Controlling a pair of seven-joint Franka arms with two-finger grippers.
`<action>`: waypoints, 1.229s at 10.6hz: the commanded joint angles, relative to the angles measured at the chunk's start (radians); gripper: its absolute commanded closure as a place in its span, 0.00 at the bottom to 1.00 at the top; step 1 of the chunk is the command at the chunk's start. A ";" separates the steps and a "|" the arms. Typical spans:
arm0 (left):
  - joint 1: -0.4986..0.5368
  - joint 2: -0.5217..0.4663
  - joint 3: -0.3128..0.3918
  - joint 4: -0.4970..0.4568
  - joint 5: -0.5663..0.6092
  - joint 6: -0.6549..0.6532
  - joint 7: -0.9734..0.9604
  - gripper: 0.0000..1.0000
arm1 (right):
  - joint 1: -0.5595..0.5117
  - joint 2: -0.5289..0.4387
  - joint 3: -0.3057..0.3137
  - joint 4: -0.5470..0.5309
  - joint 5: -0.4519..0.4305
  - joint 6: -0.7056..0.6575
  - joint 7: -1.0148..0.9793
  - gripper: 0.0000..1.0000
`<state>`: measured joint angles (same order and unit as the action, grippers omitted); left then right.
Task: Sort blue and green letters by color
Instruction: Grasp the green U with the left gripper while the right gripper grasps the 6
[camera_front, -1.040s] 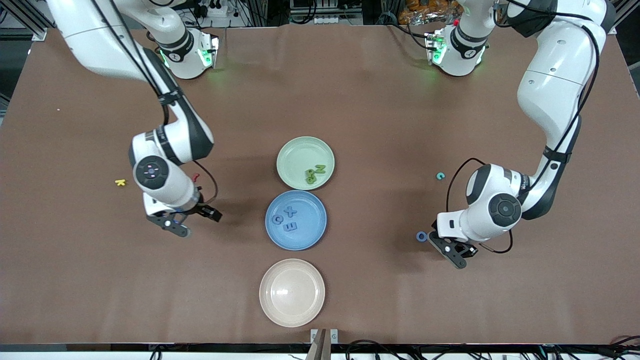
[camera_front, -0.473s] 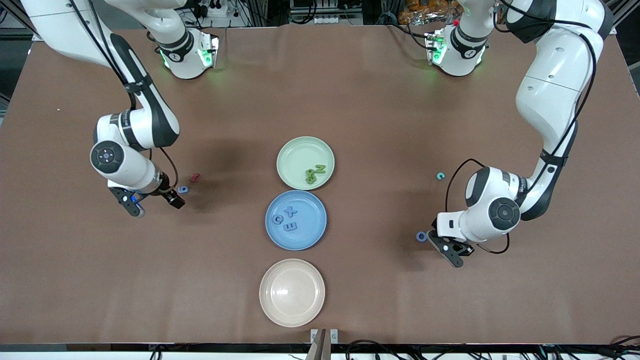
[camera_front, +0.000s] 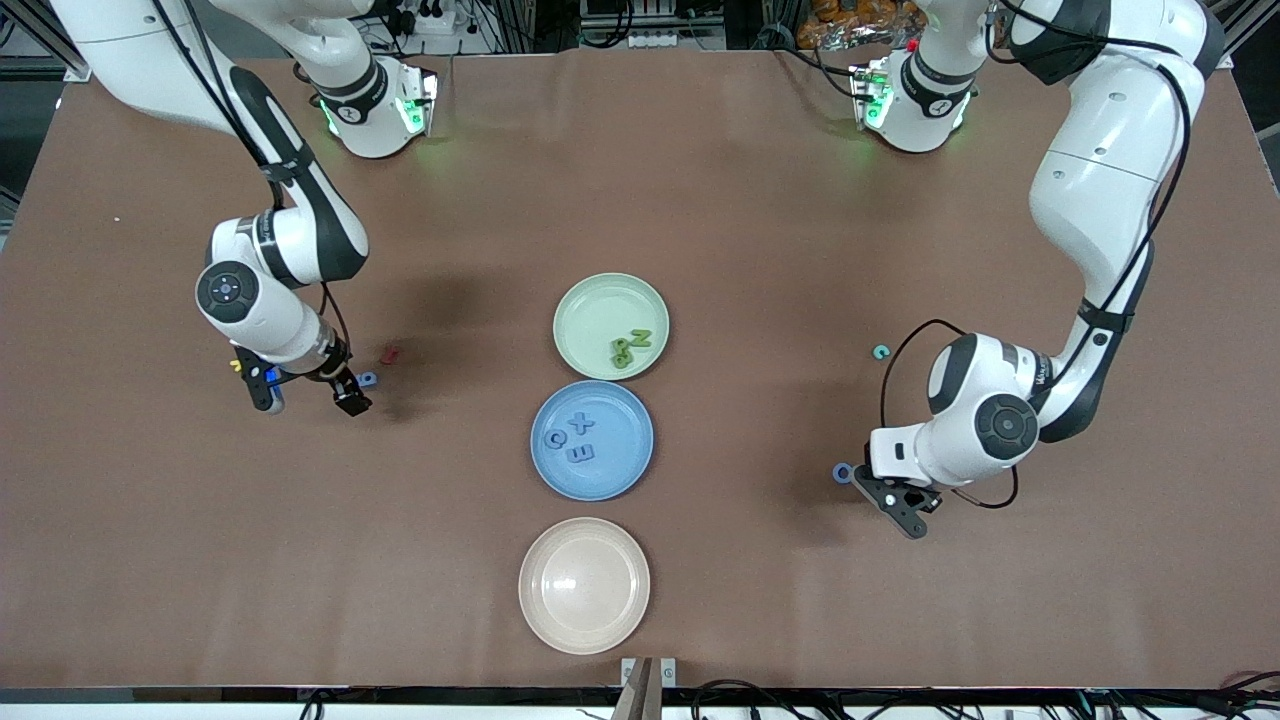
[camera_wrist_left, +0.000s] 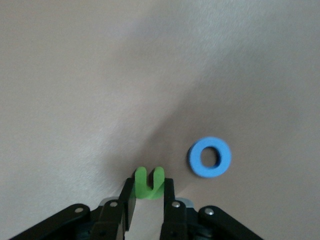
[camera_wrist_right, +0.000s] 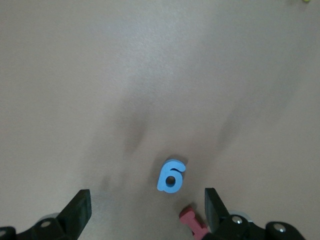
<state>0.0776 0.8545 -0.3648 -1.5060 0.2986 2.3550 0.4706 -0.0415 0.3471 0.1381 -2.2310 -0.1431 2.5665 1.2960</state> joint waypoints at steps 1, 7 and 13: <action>-0.025 -0.067 -0.025 -0.032 -0.019 -0.013 -0.134 1.00 | -0.014 -0.020 0.012 -0.096 0.011 0.116 0.026 0.00; -0.114 -0.121 -0.203 -0.046 -0.019 -0.174 -0.716 1.00 | -0.028 0.035 0.011 -0.110 -0.003 0.178 0.025 0.05; -0.410 -0.095 -0.194 -0.033 0.030 -0.123 -1.396 1.00 | -0.052 0.067 0.009 -0.107 -0.053 0.222 0.016 0.72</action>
<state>-0.2845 0.7619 -0.5707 -1.5311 0.3045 2.1967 -0.7667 -0.0715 0.4056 0.1347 -2.3313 -0.1612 2.7597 1.3088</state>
